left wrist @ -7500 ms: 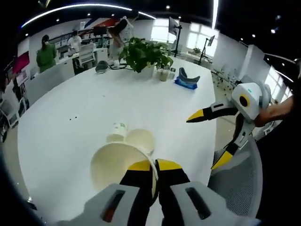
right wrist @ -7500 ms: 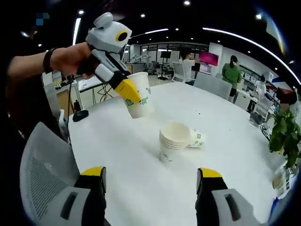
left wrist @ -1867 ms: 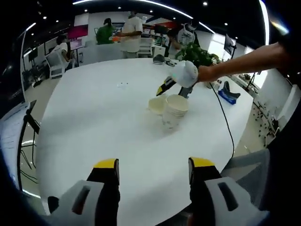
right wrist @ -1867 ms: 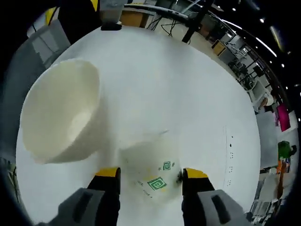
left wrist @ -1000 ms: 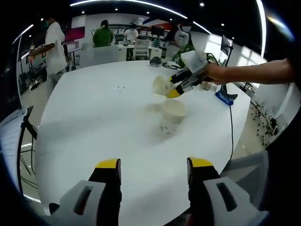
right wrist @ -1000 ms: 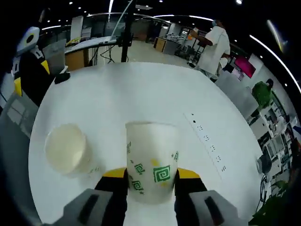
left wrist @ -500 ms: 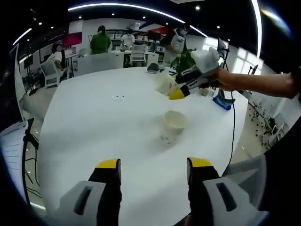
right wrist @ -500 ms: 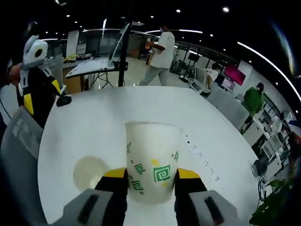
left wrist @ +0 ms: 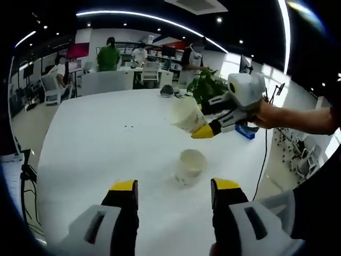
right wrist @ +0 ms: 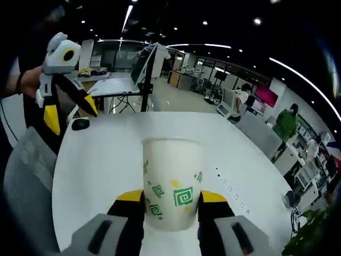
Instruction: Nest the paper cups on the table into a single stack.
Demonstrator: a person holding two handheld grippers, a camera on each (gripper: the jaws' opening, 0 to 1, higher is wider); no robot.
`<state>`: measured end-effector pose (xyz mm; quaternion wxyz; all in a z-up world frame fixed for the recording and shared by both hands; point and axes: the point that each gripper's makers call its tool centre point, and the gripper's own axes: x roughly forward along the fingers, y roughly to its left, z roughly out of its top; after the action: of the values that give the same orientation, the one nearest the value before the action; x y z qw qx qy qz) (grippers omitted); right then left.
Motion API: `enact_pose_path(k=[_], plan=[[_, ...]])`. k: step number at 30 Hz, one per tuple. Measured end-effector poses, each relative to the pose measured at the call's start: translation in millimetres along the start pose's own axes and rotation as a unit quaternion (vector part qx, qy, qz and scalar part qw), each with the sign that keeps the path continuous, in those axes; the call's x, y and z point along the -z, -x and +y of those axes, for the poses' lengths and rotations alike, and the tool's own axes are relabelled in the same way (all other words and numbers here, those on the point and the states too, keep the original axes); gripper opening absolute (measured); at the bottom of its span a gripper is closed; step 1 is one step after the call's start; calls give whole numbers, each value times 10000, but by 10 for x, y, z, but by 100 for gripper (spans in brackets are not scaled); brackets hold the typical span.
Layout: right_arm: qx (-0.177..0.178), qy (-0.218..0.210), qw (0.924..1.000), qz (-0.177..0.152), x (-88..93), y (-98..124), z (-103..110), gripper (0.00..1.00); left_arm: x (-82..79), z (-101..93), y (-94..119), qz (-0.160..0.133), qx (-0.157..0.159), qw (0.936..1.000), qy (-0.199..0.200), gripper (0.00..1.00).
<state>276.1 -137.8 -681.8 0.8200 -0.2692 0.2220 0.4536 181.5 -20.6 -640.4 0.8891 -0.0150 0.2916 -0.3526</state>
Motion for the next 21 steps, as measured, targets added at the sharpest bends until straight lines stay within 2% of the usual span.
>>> enact_pose_path(k=[3, 5, 9, 21], plan=[[-47, 86, 9999, -42, -56, -3, 52, 37, -77, 8, -41, -69, 78, 9999, -9, 52], [-99, 191, 9997, -88, -137, 26, 193, 37, -207, -22, -64, -214, 223, 9995, 71, 53], [-185, 297, 9993, -146, -197, 18, 317, 37, -306, -21, -114, -337, 384, 9985, 179, 52], [-462, 674, 9965, -200, -371, 51, 743, 37, -406, -172, -180, -395, 653, 9970, 149, 49]])
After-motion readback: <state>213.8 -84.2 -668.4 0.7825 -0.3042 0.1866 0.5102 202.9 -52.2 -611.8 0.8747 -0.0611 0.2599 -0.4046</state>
